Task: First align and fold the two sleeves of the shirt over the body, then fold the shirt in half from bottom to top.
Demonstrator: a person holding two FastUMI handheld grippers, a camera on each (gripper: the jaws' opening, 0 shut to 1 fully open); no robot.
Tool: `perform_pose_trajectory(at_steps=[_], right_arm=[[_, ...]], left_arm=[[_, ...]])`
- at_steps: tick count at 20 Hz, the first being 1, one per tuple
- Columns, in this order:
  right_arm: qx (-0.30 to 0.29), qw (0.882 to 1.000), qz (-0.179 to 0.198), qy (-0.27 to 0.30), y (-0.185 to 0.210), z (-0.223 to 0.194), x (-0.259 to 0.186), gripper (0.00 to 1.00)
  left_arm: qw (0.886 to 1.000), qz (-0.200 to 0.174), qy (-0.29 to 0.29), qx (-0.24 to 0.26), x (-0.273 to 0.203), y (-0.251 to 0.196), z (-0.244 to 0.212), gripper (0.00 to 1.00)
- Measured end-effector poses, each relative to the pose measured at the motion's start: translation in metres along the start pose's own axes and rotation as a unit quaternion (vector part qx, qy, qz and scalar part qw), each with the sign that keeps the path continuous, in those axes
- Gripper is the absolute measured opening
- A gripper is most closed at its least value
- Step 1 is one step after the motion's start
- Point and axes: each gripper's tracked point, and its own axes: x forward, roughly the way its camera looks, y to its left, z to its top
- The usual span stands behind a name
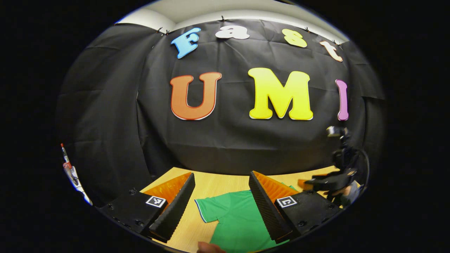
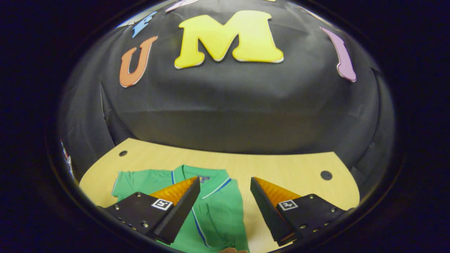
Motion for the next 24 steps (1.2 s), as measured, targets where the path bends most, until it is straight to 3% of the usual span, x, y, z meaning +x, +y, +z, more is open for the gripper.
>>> perform_pose_trajectory(at_steps=[8, 15, 20, 24], right_arm=[[0.023, 0.994, -0.015, -0.104, -0.042, 0.083, -0.122, 0.93], [0.016, 0.982, -0.065, -0.175, -0.091, 0.146, -0.226, 0.93], [-0.001, 0.977, -0.093, -0.191, -0.114, 0.163, -0.264, 0.93], [-0.006, 0.978, -0.101, -0.181, -0.12, 0.158, -0.276, 0.93]], left_arm=[[0.994, 0.006, 0.101, -0.033, 0.062, 0.015, -0.07, 0.98], [0.973, 0.057, 0.209, -0.084, 0.124, 0.047, -0.148, 1.0], [0.951, 0.078, 0.288, -0.081, 0.162, 0.055, -0.201, 1.0], [0.946, 0.101, 0.305, -0.049, 0.19, 0.069, -0.213, 0.98]])
